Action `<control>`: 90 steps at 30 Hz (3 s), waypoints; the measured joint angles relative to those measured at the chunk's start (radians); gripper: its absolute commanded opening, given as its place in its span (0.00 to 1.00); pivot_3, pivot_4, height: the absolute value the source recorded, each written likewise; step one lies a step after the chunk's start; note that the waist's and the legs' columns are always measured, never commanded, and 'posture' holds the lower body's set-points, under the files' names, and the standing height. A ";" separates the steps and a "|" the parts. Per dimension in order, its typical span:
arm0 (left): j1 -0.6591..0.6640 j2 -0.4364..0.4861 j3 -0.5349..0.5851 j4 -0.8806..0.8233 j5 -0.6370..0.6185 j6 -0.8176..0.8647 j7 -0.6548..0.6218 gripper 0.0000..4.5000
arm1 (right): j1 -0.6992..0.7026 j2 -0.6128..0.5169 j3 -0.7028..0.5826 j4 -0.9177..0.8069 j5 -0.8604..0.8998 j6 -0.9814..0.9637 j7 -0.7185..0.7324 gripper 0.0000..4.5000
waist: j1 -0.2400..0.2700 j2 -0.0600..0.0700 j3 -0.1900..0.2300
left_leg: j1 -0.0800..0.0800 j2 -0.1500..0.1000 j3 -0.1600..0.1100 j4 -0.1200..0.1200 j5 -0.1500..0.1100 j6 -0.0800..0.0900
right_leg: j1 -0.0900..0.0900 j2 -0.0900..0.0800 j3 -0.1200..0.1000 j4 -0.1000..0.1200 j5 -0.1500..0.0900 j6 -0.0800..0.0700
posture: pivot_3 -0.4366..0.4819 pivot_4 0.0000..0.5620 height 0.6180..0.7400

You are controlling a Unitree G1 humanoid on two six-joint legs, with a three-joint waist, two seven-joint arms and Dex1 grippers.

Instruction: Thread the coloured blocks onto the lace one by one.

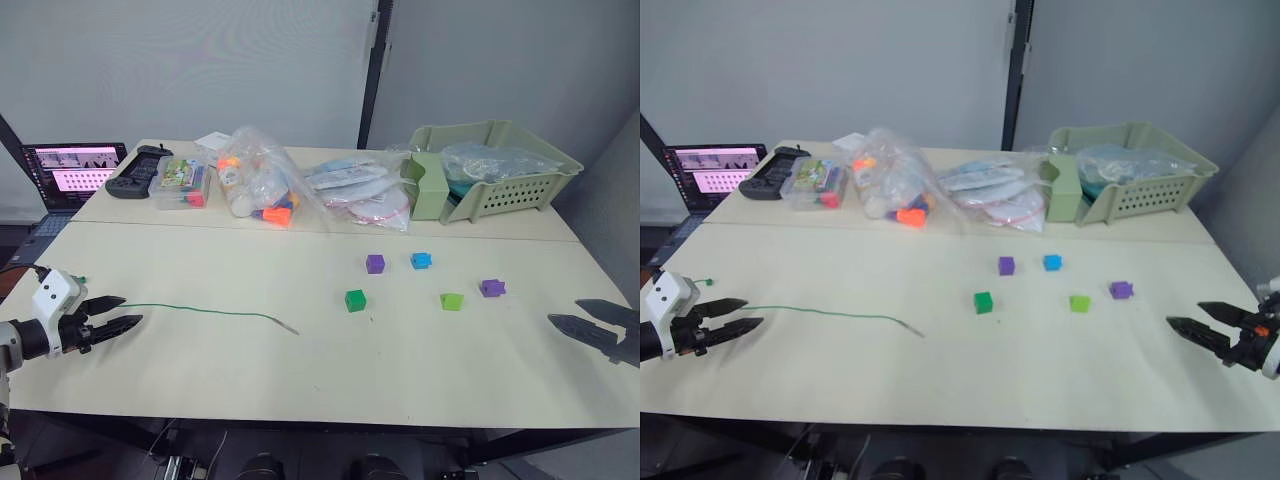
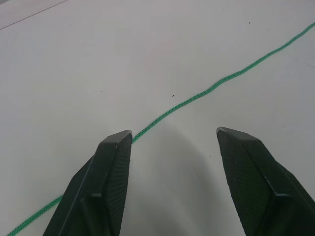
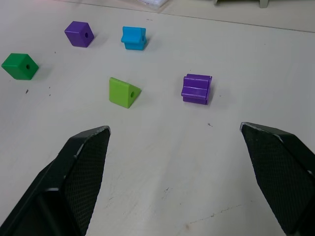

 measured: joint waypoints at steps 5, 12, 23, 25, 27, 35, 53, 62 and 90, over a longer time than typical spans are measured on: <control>-0.191 -0.041 -0.092 -0.074 -0.015 0.099 -0.079 0.64 | 0.071 0.083 0.010 -0.305 0.107 0.109 -0.034 1.00 | 0.022 0.000 0.000 | -0.002 -0.001 -0.003 0.003 0.001 -0.002 | 0.000 0.001 -0.001 0.004 0.000 0.000 | 0.48 0.27 0.94; -0.300 -0.144 -0.281 -0.180 0.029 0.107 -0.179 0.64 | 0.131 0.049 0.074 -0.696 0.177 0.234 -0.119 1.00 | 0.018 0.001 -0.001 | -0.002 -0.001 -0.002 0.002 0.001 -0.002 | 0.000 0.001 0.001 0.003 0.000 0.001 | 0.48 0.27 0.94; -0.526 -0.306 -0.549 0.014 0.139 -0.158 -0.331 0.64 | -0.022 0.079 0.243 -1.074 0.445 0.424 -0.462 1.00 | 0.015 -0.003 0.000 | -0.004 -0.001 -0.004 0.003 0.001 -0.002 | 0.000 0.002 0.001 0.000 0.000 0.001 | 0.48 0.27 0.94; -0.572 -0.352 -0.612 0.085 0.157 -0.240 -0.333 0.64 | -0.055 0.089 0.278 -1.098 0.465 0.444 -0.538 1.00 | 0.019 -0.003 0.000 | -0.006 -0.002 -0.005 0.003 0.001 -0.002 | -0.001 0.001 0.000 0.000 0.000 0.001 | 0.48 0.27 0.94; -0.618 -0.400 -0.676 0.168 0.168 -0.327 -0.334 0.64 | -0.060 0.089 0.304 -1.122 0.484 0.460 -0.597 1.00 | 0.022 -0.003 0.000 | -0.007 -0.003 -0.007 0.004 0.001 -0.002 | 0.000 0.001 0.000 -0.001 0.000 0.001 | 0.48 0.27 0.94; -0.692 -0.493 -0.741 0.391 0.240 -0.510 -0.335 0.24 | -0.052 0.057 0.306 -1.133 0.526 0.474 -0.702 1.00 | 0.013 -0.003 0.000 | -0.007 -0.003 -0.008 0.004 0.001 -0.001 | 0.000 0.001 0.000 -0.001 0.000 0.001 | 0.48 0.27 0.94; -0.648 -0.539 -0.670 0.335 0.169 -0.222 -0.304 0.00 | -0.091 0.009 0.353 -1.096 0.551 0.459 -0.699 1.00 | 0.009 -0.003 -0.001 | -0.008 -0.003 -0.010 0.004 0.001 -0.001 | 0.000 0.001 -0.001 0.000 0.000 0.001 | 0.48 0.27 0.94; -0.562 -0.523 -0.644 0.171 0.204 -0.176 -0.263 0.37 | -0.132 0.012 0.394 -1.053 0.508 0.458 -0.691 1.00 | 0.011 -0.003 -0.001 | -0.007 -0.003 -0.010 0.004 0.001 -0.001 | 0.001 0.002 -0.001 0.000 0.000 0.001 | 0.48 0.27 0.94; -0.542 -0.468 -0.620 0.103 0.286 -0.215 -0.217 0.01 | -0.165 0.019 0.430 -1.035 0.429 0.470 -0.710 1.00 | 0.012 -0.003 -0.001 | -0.006 -0.003 -0.010 0.004 0.001 -0.001 | 0.001 0.002 -0.001 0.000 0.000 0.001 | 0.48 0.27 0.94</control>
